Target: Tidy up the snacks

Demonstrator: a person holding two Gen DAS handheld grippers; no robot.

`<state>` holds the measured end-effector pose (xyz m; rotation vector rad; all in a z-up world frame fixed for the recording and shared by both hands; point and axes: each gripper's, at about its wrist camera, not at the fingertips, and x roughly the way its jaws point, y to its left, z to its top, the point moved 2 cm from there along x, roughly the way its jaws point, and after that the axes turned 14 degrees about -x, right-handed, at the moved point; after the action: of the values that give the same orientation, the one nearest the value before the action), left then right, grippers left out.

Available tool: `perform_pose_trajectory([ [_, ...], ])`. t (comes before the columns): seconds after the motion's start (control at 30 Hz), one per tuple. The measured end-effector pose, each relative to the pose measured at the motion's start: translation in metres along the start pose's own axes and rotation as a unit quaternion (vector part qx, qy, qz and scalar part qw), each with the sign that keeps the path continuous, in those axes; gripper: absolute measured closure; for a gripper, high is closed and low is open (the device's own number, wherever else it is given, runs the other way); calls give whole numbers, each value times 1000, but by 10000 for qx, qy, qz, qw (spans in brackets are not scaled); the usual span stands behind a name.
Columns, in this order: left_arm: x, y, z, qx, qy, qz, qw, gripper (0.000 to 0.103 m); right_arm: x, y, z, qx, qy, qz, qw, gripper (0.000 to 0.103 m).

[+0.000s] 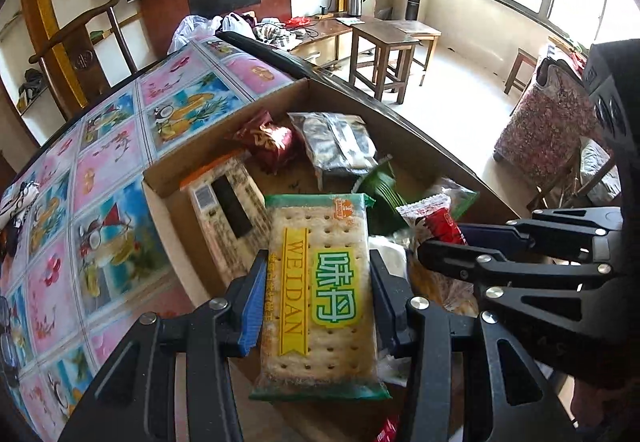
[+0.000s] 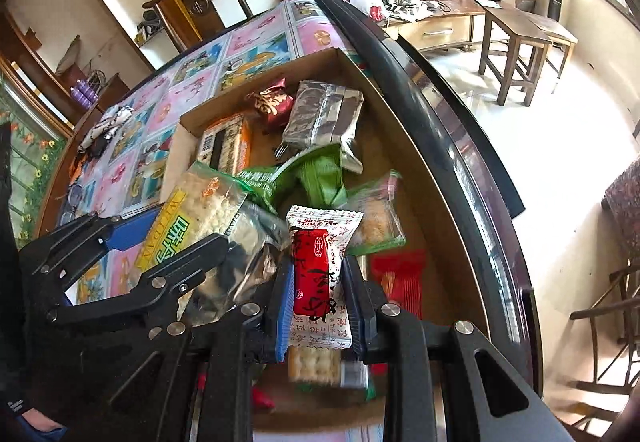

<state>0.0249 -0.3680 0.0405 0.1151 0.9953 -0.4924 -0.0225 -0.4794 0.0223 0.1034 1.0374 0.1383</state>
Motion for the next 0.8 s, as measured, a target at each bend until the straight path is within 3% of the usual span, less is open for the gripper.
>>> perform_pose_trajectory([
  [0.23,4,8,15,-180,18,-153,9997,55,13,-9,19,-65,2,-91,9999,76],
  [0.4,-14,14,15,-282,-175,-259,9991,30,-4,-7,20,-114,-138,-76,9998,71],
  [0.53,-35,20,15,-389,-320,-373,9980,20,-25,-3,16,-37,-320,-126,9994,64],
  [0.63,-66,23,6,-310,-698,-321,9966,12,-48,6,7,63,-546,-199,9983,52],
  [0.7,-85,27,-1,-311,-886,-375,9949,4,-62,18,-2,21,-656,-348,9972,38],
  [0.8,-107,34,-16,-238,-785,-498,9954,3,-75,35,-22,-27,-753,-506,9959,20],
])
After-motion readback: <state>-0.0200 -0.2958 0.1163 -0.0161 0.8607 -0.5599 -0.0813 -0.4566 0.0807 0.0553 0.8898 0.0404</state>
